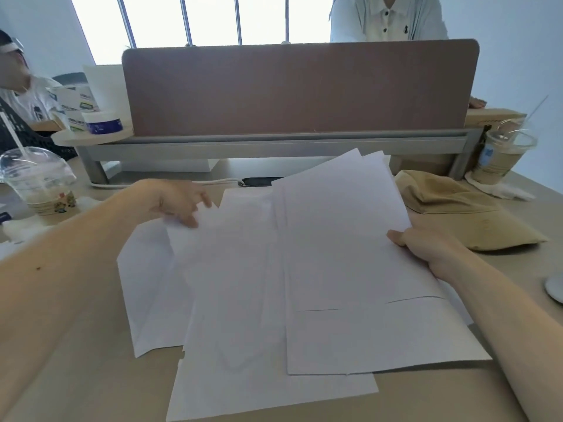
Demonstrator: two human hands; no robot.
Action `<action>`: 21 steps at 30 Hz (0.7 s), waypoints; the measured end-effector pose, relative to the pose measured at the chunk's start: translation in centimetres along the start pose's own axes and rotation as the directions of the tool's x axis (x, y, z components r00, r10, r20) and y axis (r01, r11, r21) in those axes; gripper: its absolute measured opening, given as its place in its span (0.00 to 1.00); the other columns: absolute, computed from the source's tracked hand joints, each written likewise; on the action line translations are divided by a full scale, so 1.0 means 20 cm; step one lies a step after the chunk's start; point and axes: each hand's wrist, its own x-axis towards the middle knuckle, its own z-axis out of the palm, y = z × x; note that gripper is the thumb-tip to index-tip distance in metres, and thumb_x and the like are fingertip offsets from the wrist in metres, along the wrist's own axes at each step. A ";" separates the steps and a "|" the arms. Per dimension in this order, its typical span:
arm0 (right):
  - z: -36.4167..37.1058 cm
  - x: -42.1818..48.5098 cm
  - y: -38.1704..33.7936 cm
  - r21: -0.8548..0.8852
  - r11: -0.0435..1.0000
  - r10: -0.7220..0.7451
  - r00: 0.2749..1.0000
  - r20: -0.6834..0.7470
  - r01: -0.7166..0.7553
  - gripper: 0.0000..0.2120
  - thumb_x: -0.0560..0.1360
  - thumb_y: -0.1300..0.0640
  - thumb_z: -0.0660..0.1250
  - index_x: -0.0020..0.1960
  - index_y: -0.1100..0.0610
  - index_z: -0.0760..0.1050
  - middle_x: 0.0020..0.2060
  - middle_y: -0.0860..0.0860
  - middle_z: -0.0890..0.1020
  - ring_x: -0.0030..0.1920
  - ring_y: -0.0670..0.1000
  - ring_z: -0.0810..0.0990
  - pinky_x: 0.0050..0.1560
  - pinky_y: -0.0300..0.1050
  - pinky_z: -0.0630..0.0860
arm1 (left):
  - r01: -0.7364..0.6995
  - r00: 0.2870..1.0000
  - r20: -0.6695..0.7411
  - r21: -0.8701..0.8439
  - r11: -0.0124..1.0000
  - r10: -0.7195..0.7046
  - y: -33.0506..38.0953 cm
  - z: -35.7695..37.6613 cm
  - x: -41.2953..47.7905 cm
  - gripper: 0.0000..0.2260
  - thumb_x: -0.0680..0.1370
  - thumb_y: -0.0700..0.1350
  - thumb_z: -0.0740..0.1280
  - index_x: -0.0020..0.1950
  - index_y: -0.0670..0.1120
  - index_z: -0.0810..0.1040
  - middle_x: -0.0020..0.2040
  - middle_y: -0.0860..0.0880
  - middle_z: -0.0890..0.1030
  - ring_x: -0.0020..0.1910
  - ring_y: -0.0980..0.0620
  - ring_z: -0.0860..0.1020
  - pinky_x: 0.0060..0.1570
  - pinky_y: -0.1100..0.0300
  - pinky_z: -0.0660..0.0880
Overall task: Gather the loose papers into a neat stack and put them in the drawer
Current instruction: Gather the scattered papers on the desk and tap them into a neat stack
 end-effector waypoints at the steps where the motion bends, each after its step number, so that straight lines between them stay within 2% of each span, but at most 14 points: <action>1: 0.00 0.00 0.00 0.006 1.000 -0.015 1.000 0.004 0.015 0.03 0.78 0.61 0.66 0.47 0.54 0.77 0.42 0.54 0.83 0.45 0.59 0.82 0.51 0.52 0.79 | -0.097 0.985 -0.155 -0.116 0.989 0.079 0.01 0.02 0.02 0.23 0.71 0.34 0.75 0.62 0.48 0.74 0.54 0.40 0.80 0.41 0.48 0.78 0.41 0.58 0.79; 2: 0.00 0.01 0.00 0.011 0.999 -0.034 0.999 0.003 0.033 0.04 0.78 0.61 0.66 0.50 0.53 0.77 0.43 0.53 0.83 0.45 0.58 0.82 0.48 0.50 0.80 | -0.202 0.948 -0.293 -0.265 0.943 0.121 0.04 0.04 0.04 0.23 0.70 0.34 0.76 0.62 0.47 0.74 0.53 0.38 0.81 0.40 0.49 0.79 0.39 0.60 0.79; 4: 0.00 0.00 -0.01 0.012 0.998 -0.066 0.998 0.004 0.066 0.07 0.77 0.61 0.67 0.52 0.51 0.76 0.43 0.51 0.83 0.43 0.55 0.82 0.40 0.45 0.78 | -0.317 0.877 -0.471 -0.417 0.852 0.095 0.08 0.07 0.07 0.25 0.70 0.38 0.78 0.63 0.47 0.71 0.52 0.40 0.82 0.42 0.47 0.80 0.47 0.54 0.79; 5: 0.00 -0.01 -0.01 0.016 0.997 -0.071 0.997 0.001 0.071 0.07 0.77 0.61 0.68 0.53 0.51 0.77 0.43 0.51 0.83 0.42 0.55 0.82 0.39 0.44 0.78 | -0.282 0.879 -0.476 -0.470 0.836 0.029 0.10 0.07 0.07 0.26 0.70 0.40 0.78 0.63 0.48 0.69 0.51 0.42 0.81 0.44 0.46 0.80 0.51 0.49 0.79; 6: -0.01 -0.01 -0.01 0.018 0.997 -0.069 0.998 -0.004 0.070 0.08 0.76 0.61 0.69 0.54 0.52 0.77 0.44 0.52 0.84 0.42 0.55 0.83 0.39 0.44 0.78 | -0.197 0.911 -0.410 -0.537 0.820 -0.049 0.09 0.07 0.06 0.27 0.70 0.41 0.78 0.63 0.48 0.67 0.51 0.44 0.78 0.44 0.45 0.79 0.52 0.47 0.79; 8: -0.02 0.00 0.00 0.001 0.997 -0.075 0.997 -0.026 0.075 0.10 0.75 0.60 0.70 0.56 0.54 0.78 0.44 0.52 0.84 0.41 0.55 0.83 0.38 0.43 0.78 | 0.025 0.973 -0.169 -0.597 0.802 -0.156 0.06 0.08 -0.01 0.28 0.71 0.38 0.76 0.64 0.48 0.64 0.51 0.45 0.74 0.42 0.43 0.79 0.42 0.48 0.83; 9: -0.02 0.00 0.00 -0.011 0.997 -0.081 0.996 -0.047 0.080 0.10 0.75 0.60 0.71 0.56 0.56 0.79 0.43 0.52 0.84 0.39 0.54 0.83 0.36 0.42 0.77 | 0.088 0.982 -0.078 -0.618 0.781 -0.172 0.04 0.10 -0.04 0.28 0.72 0.34 0.75 0.65 0.48 0.64 0.51 0.44 0.73 0.41 0.42 0.80 0.35 0.50 0.83; 11: -0.01 0.00 0.01 -0.001 0.997 -0.079 0.995 -0.061 0.079 0.10 0.74 0.61 0.71 0.55 0.58 0.79 0.42 0.53 0.84 0.38 0.54 0.83 0.37 0.42 0.77 | 0.098 0.990 -0.005 -0.684 0.723 -0.138 0.03 0.15 -0.07 0.29 0.73 0.27 0.70 0.69 0.45 0.65 0.50 0.42 0.77 0.42 0.43 0.80 0.31 0.54 0.82; 13: 0.02 0.00 0.00 0.015 0.998 -0.068 0.997 -0.048 0.069 0.08 0.74 0.62 0.71 0.54 0.58 0.79 0.42 0.54 0.84 0.39 0.56 0.83 0.41 0.46 0.80 | -0.035 0.985 -0.142 -0.720 0.693 -0.097 0.05 0.20 -0.05 0.26 0.74 0.25 0.67 0.67 0.45 0.67 0.52 0.41 0.79 0.42 0.47 0.79 0.32 0.57 0.81; 15: 0.04 -0.01 -0.01 0.018 0.997 -0.073 0.997 -0.038 0.073 0.05 0.74 0.61 0.71 0.50 0.58 0.80 0.43 0.56 0.85 0.40 0.57 0.83 0.45 0.51 0.81 | -0.175 0.933 -0.342 -0.706 0.686 -0.114 0.14 0.24 -0.02 0.24 0.74 0.28 0.69 0.65 0.47 0.67 0.54 0.39 0.78 0.40 0.49 0.78 0.30 0.58 0.81; 16: 0.05 -0.02 -0.02 0.005 0.996 -0.087 0.995 -0.047 0.088 0.04 0.74 0.61 0.71 0.48 0.58 0.80 0.42 0.56 0.84 0.39 0.57 0.83 0.44 0.50 0.81 | -0.214 0.906 -0.402 -0.709 0.672 -0.136 0.19 0.26 0.01 0.24 0.75 0.30 0.69 0.67 0.46 0.67 0.54 0.40 0.78 0.40 0.50 0.78 0.30 0.58 0.79; 19: 0.05 -0.03 -0.01 -0.110 0.981 -0.171 0.977 -0.127 0.157 0.01 0.73 0.61 0.71 0.43 0.57 0.80 0.37 0.53 0.82 0.35 0.52 0.79 0.35 0.43 0.74 | -0.225 0.889 -0.433 -0.693 0.685 -0.146 0.34 0.31 0.05 0.20 0.78 0.41 0.67 0.70 0.44 0.69 0.55 0.43 0.78 0.44 0.48 0.77 0.34 0.61 0.74; 20: 0.03 -0.03 0.00 -0.162 0.975 -0.175 0.973 -0.149 0.151 0.02 0.73 0.60 0.71 0.42 0.55 0.79 0.38 0.52 0.81 0.37 0.51 0.79 0.36 0.43 0.73 | -0.169 0.907 -0.395 -0.654 0.737 -0.143 0.36 0.32 0.06 0.18 0.80 0.43 0.65 0.69 0.43 0.71 0.56 0.44 0.78 0.46 0.47 0.77 0.36 0.60 0.75; 21: 0.02 -0.03 0.01 -0.237 0.963 -0.166 0.974 -0.156 0.126 0.02 0.74 0.57 0.71 0.45 0.55 0.79 0.42 0.52 0.82 0.41 0.52 0.79 0.40 0.44 0.74 | -0.100 0.928 -0.343 -0.604 0.791 -0.145 0.37 0.32 0.06 0.17 0.80 0.45 0.64 0.68 0.42 0.72 0.57 0.45 0.77 0.48 0.46 0.78 0.41 0.58 0.77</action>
